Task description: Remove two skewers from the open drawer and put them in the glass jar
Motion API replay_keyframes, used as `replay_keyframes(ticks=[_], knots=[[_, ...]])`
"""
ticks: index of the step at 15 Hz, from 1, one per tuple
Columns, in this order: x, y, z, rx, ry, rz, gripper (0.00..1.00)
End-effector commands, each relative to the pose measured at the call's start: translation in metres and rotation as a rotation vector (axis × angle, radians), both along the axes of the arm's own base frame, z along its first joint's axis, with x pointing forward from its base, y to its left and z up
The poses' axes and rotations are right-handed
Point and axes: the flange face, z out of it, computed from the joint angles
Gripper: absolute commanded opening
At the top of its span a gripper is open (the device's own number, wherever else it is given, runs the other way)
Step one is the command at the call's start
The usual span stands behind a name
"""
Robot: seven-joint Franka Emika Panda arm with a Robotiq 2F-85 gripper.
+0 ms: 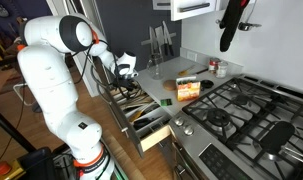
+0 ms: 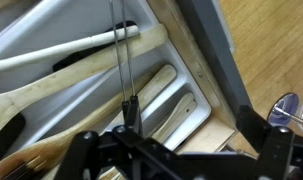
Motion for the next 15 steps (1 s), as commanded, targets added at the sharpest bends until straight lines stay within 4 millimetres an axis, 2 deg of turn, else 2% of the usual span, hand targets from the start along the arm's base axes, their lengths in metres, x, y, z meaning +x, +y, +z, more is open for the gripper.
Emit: replay_keyframes(ticks=[1,3,8,15], knots=[[0.0,0.0,0.001,0.0,0.001,0.0,1.0],[0.002,0.002,-0.001,0.003,0.004,0.003,1.0],[0.018,0.012,-0.023,0.001,0.0,0.053,1.0],[0.038,0.015,-0.062,-0.014,-0.017,0.099,1.0]])
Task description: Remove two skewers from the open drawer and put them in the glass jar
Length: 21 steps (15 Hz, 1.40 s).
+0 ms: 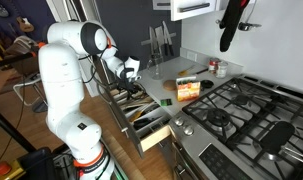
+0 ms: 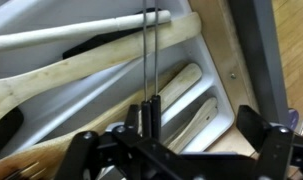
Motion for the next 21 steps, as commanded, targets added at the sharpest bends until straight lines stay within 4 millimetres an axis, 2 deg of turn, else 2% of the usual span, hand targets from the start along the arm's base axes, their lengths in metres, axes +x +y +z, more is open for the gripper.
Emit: replay_keyframes(ticks=[1,6,8,9,11,18,20,21], knots=[[0.011,0.003,-0.023,0.013,-0.027,0.019,1.0],[0.012,-0.001,-0.042,0.039,-0.07,-0.004,0.96],[0.013,0.0,-0.047,0.047,-0.079,-0.01,0.84],[0.014,0.001,-0.049,0.051,-0.081,-0.01,0.64],[0.013,0.002,-0.054,0.054,-0.079,-0.014,0.58],[0.011,-0.001,-0.056,0.07,-0.073,-0.017,0.03],[0.01,-0.001,-0.052,0.069,-0.077,-0.017,0.01],[0.01,-0.001,-0.05,0.07,-0.08,-0.015,0.07]])
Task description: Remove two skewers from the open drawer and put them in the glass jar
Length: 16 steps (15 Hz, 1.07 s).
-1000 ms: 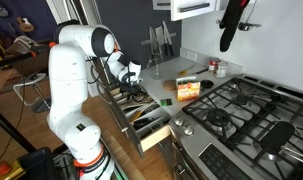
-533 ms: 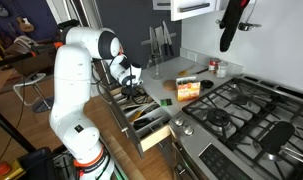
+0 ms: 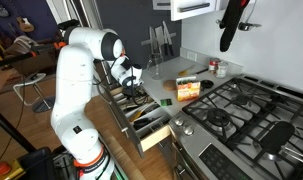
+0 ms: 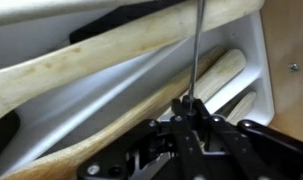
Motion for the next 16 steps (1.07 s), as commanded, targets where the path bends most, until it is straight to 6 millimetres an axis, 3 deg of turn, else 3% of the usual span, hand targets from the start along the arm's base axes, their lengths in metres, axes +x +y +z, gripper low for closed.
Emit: replay_keyframes(ticks=[1,3,5,6,7,9,12,16], knots=[[-0.0037,-0.0022,0.0051,-0.003,-0.017,0.012,0.13],[-0.0044,-0.0017,0.0062,-0.006,-0.018,0.016,0.3],[-0.0047,-0.0014,0.006,-0.01,-0.02,0.024,0.54],[-0.0046,-0.0013,0.0055,-0.009,-0.021,0.026,0.53],[-0.0045,-0.0011,0.0051,-0.009,-0.023,0.029,0.26],[-0.0041,-0.0004,0.0038,-0.008,-0.022,0.034,0.23],[-0.0038,0.0014,0.002,-0.008,-0.018,0.046,0.01],[-0.0047,0.0022,0.0046,-0.015,-0.022,0.054,0.04]])
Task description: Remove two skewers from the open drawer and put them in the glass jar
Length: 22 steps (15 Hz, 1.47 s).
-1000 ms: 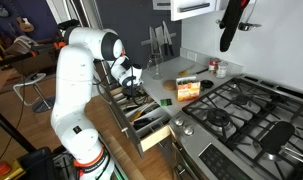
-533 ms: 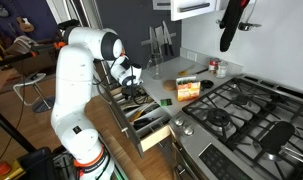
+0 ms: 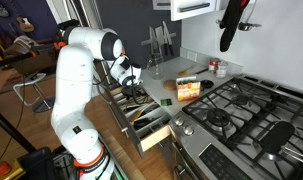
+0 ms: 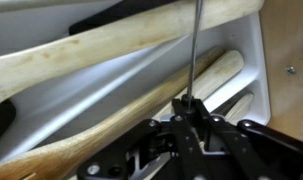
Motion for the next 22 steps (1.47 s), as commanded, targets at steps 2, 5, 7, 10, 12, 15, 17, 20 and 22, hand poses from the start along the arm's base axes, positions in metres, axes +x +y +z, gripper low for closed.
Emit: replay_keyframes(ticks=[2,5,7,10,12,15,17,20,22], knots=[[-0.005,-0.002,0.007,-0.021,-0.014,0.02,0.04],[-0.006,0.0,0.016,-0.034,-0.04,0.043,0.12],[-0.004,0.002,0.018,-0.035,-0.048,0.062,0.04],[-0.003,0.005,0.011,-0.031,-0.041,0.078,0.14],[-0.003,0.009,0.001,-0.029,-0.022,0.091,0.21],[-0.005,0.011,-0.01,-0.024,-0.002,0.1,0.04],[-0.004,0.011,-0.007,-0.024,-0.003,0.098,0.35],[-0.004,0.01,-0.004,-0.026,-0.011,0.097,0.33],[-0.004,0.01,-0.002,-0.027,-0.016,0.098,0.4]])
